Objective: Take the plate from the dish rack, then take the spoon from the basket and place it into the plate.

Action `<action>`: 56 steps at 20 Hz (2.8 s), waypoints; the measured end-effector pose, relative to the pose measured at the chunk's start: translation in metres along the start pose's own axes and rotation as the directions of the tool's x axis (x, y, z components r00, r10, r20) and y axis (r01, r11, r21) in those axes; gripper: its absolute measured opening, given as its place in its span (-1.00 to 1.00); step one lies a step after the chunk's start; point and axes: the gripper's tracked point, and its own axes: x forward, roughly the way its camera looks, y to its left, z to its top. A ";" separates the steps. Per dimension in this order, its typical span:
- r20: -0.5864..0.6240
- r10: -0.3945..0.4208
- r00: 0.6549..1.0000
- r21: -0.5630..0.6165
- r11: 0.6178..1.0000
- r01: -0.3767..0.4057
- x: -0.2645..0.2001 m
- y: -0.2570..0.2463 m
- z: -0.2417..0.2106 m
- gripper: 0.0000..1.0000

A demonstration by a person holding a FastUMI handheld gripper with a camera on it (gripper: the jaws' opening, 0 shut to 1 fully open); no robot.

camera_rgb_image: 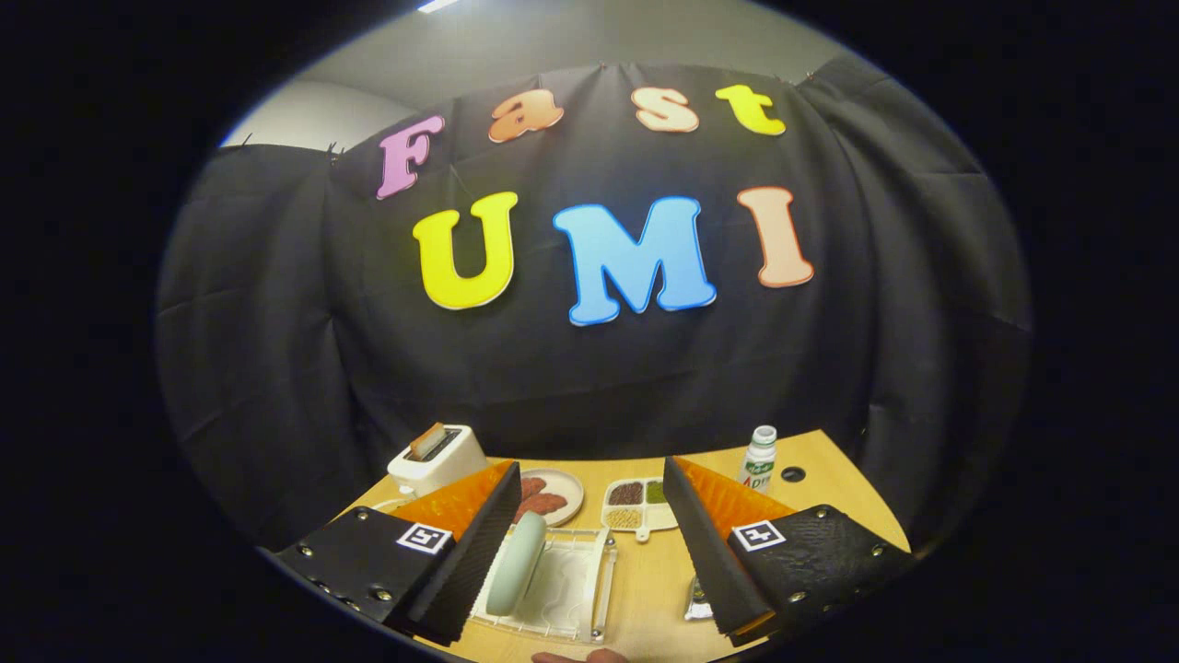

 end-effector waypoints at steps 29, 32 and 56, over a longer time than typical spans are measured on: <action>-0.695 -0.259 0.671 -0.072 0.953 0.293 0.070 0.039 -0.150 -0.27; -0.662 -0.385 0.643 -0.230 0.921 0.314 0.070 0.031 -0.148 -0.71; -0.551 -0.482 0.681 -0.473 0.853 0.221 0.034 0.037 -0.064 -0.84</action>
